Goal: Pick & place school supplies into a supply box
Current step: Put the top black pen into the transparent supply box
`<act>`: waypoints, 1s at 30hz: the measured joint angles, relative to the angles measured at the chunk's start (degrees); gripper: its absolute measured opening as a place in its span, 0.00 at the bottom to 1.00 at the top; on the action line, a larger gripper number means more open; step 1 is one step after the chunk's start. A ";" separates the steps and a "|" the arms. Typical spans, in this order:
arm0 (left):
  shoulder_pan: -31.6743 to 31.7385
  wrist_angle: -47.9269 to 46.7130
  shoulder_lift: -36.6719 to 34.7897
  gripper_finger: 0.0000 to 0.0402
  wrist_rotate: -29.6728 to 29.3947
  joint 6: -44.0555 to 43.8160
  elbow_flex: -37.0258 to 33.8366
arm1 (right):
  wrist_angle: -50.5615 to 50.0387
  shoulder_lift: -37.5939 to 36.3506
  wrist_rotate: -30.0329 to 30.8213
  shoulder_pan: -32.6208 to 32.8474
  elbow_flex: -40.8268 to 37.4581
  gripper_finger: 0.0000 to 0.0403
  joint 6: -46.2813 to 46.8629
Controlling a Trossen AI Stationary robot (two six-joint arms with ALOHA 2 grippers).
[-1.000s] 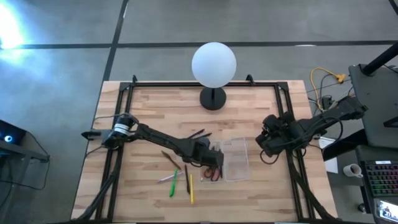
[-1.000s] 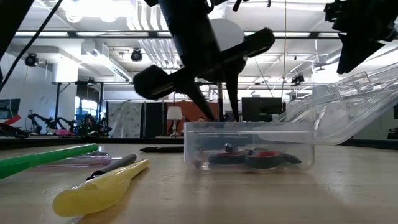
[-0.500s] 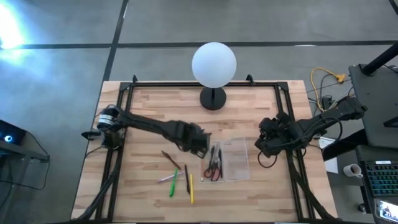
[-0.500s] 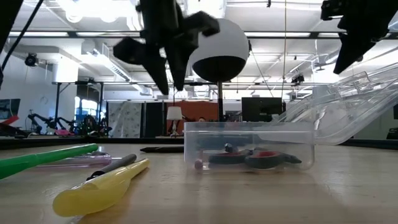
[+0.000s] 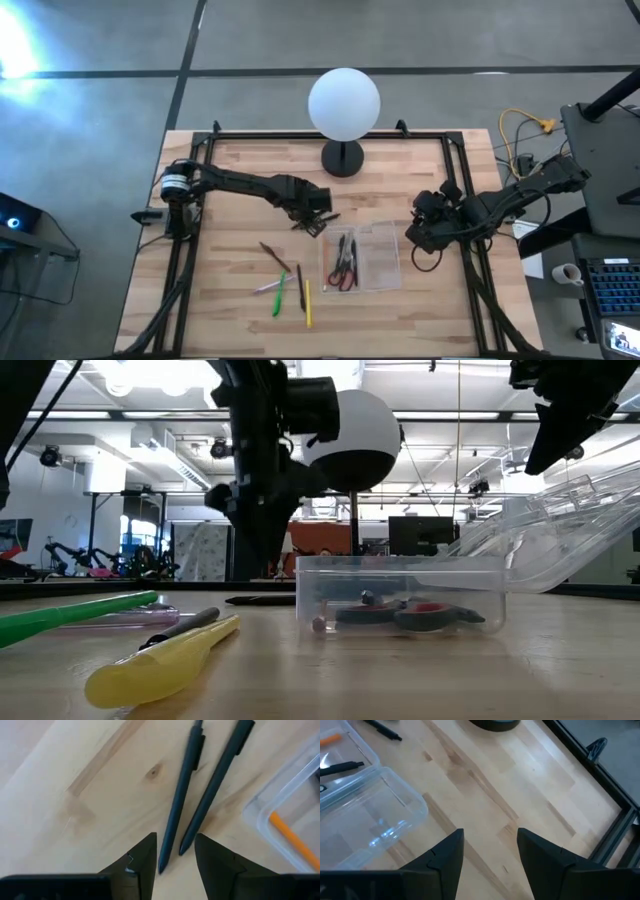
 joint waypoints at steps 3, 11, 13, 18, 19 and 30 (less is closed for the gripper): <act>0.03 3.80 0.00 0.29 0.44 2.71 -2.02 | 0.04 0.00 0.00 -0.20 -0.02 0.44 0.00; 0.15 13.75 -0.07 0.29 0.88 3.48 -8.64 | 0.72 0.00 0.00 -0.26 -0.04 0.44 0.27; 0.18 15.05 -0.07 0.29 0.88 3.54 -9.90 | 1.11 0.00 0.01 -0.26 -0.04 0.44 0.42; 0.24 18.91 -0.42 0.29 0.83 4.42 -12.84 | 1.36 0.00 0.02 -0.26 -0.04 0.44 0.44; 0.23 19.53 -0.45 0.29 0.83 4.42 -13.37 | 1.36 0.00 0.02 -0.26 -0.04 0.44 0.44; 0.57 22.43 -0.26 0.07 0.69 5.08 -18.04 | 1.38 0.04 0.07 -0.25 -0.25 0.44 0.47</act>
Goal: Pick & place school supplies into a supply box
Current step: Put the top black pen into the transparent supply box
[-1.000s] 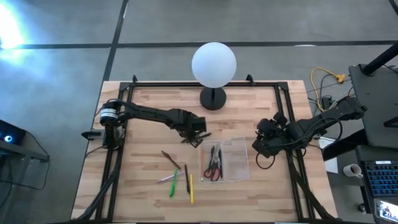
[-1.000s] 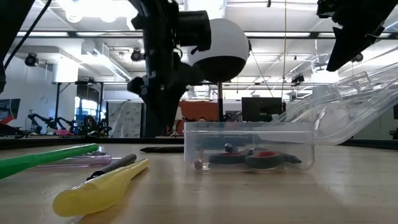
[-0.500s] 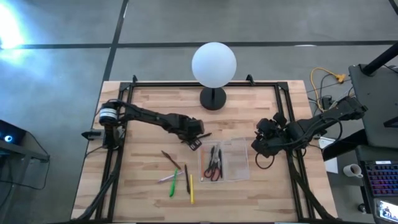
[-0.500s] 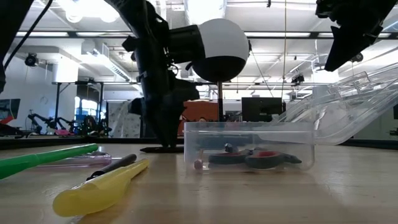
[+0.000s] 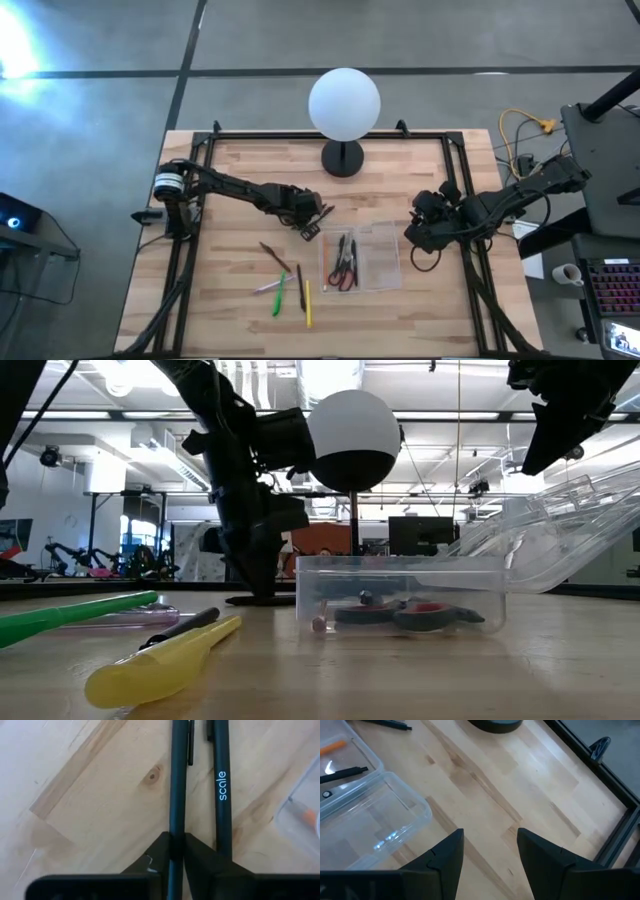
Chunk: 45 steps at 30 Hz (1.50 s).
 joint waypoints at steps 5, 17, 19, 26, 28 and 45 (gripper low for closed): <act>-0.02 -0.82 0.08 0.03 -0.02 -1.99 0.55 | -0.03 0.00 0.02 0.01 -0.44 0.44 0.73; -0.31 -10.29 -3.17 0.02 -1.62 -10.99 13.56 | -0.20 0.00 -0.03 0.05 -2.32 0.44 1.85; -0.74 -13.68 -3.66 0.02 -2.89 -13.43 16.84 | -0.21 0.00 -0.02 0.04 -2.43 0.44 2.14; -6.52 -14.38 -3.86 0.02 -3.48 -31.25 27.95 | -0.38 -0.02 0.02 0.03 -3.12 0.44 5.76; -9.12 -12.90 -2.29 0.02 -3.44 -36.08 29.31 | -0.40 -0.04 0.02 0.03 -3.37 0.44 7.23; -18.36 -3.01 8.51 0.02 -3.13 -55.86 26.63 | -0.14 -0.04 0.20 0.01 -3.62 0.44 4.24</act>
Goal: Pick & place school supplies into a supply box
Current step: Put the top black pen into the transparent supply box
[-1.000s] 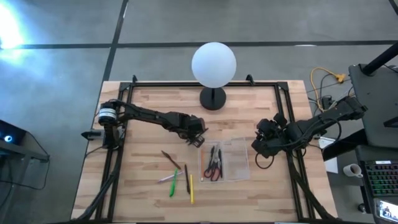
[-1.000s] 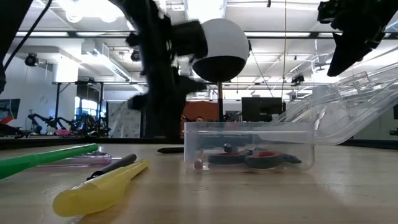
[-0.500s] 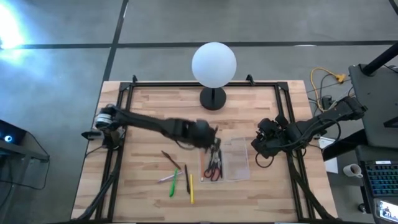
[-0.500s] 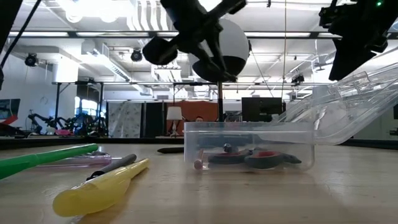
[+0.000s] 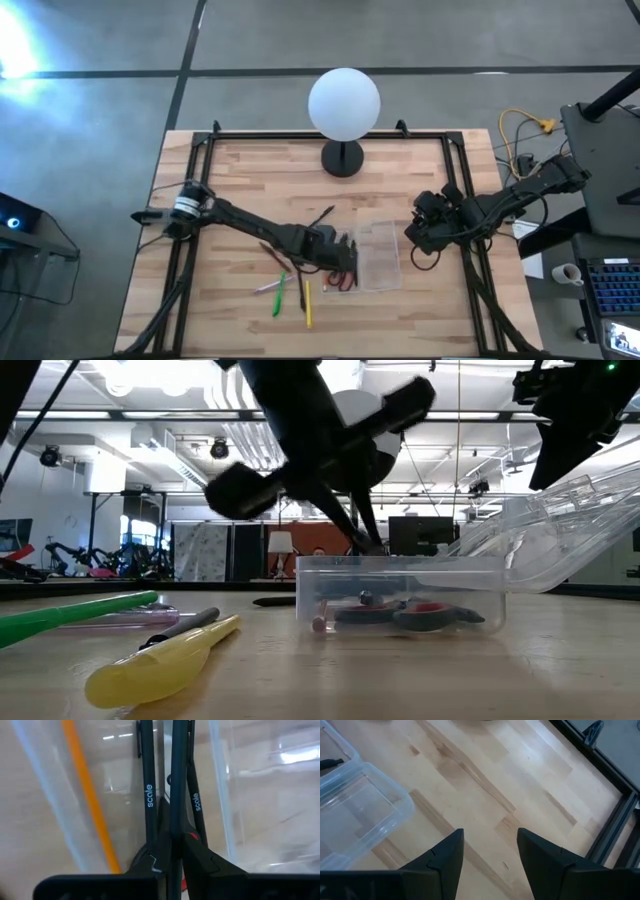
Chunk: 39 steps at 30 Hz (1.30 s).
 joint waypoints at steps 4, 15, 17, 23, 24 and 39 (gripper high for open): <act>0.00 3.23 0.29 0.05 0.35 -0.10 0.10 | 1.83 0.00 0.00 0.00 -0.02 0.44 0.01; -0.59 0.70 0.28 0.27 3.66 -4.25 -0.05 | 4.49 0.00 -0.02 0.00 -0.02 0.44 -3.51; -0.67 0.59 -0.13 0.29 3.76 -3.48 0.22 | 4.59 0.00 -0.02 0.00 -0.02 0.44 -4.18; -0.79 -3.31 -2.16 0.30 3.32 0.37 3.48 | 5.62 0.00 -0.04 0.02 -0.02 0.44 -6.37; -0.76 -4.26 -2.44 0.30 3.28 0.54 3.78 | 6.13 0.00 -0.02 0.02 -0.02 0.44 -6.98; 2.18 -20.05 -8.31 0.30 2.90 2.19 3.91 | 10.43 0.02 -0.15 0.00 -0.02 0.44 -12.96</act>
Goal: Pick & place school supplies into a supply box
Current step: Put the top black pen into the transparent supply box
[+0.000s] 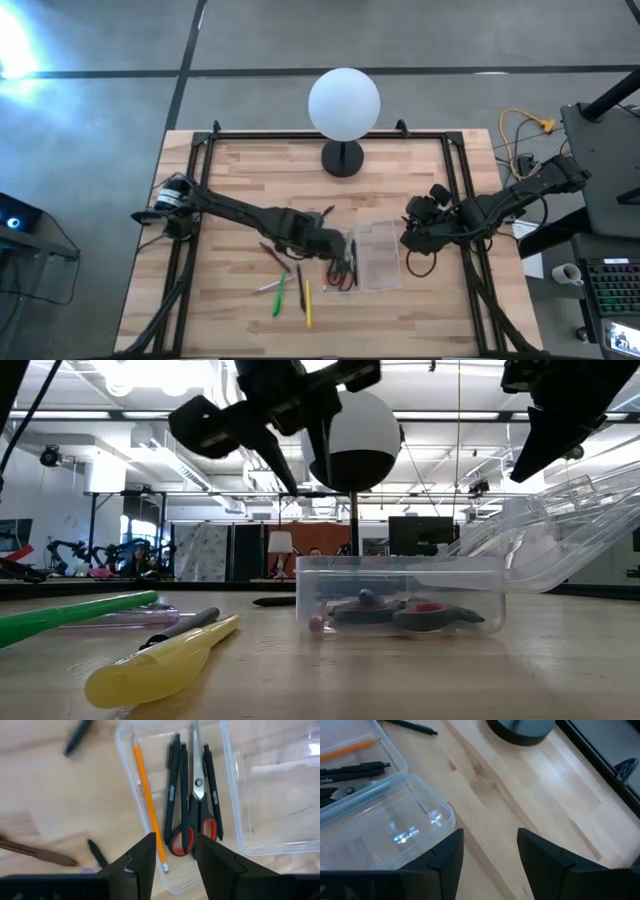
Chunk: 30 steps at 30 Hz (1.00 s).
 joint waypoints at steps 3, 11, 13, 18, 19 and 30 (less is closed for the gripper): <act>1.77 -1.04 -1.41 0.30 0.10 3.03 -0.87 | 0.04 0.00 0.00 -0.02 -0.12 0.44 -0.05; 9.61 -1.60 -5.01 0.30 5.16 14.40 -5.52 | 0.67 0.00 -0.23 -2.11 -0.98 0.44 -0.53; 11.67 -1.57 -5.29 0.30 7.13 17.22 -7.00 | 0.81 0.00 -0.54 -2.63 -1.29 0.44 -0.53; 15.96 -1.65 -6.72 0.30 9.76 23.37 -10.10 | 1.27 0.00 -1.57 -3.04 -1.75 0.44 -0.02; 16.62 -1.64 -7.07 0.30 10.01 24.69 -10.85 | 1.27 0.00 -1.58 -3.04 -1.83 0.44 0.48; 21.06 -1.30 -8.83 0.30 14.09 37.00 -18.26 | 1.44 0.00 -1.60 -4.28 -2.86 0.44 3.11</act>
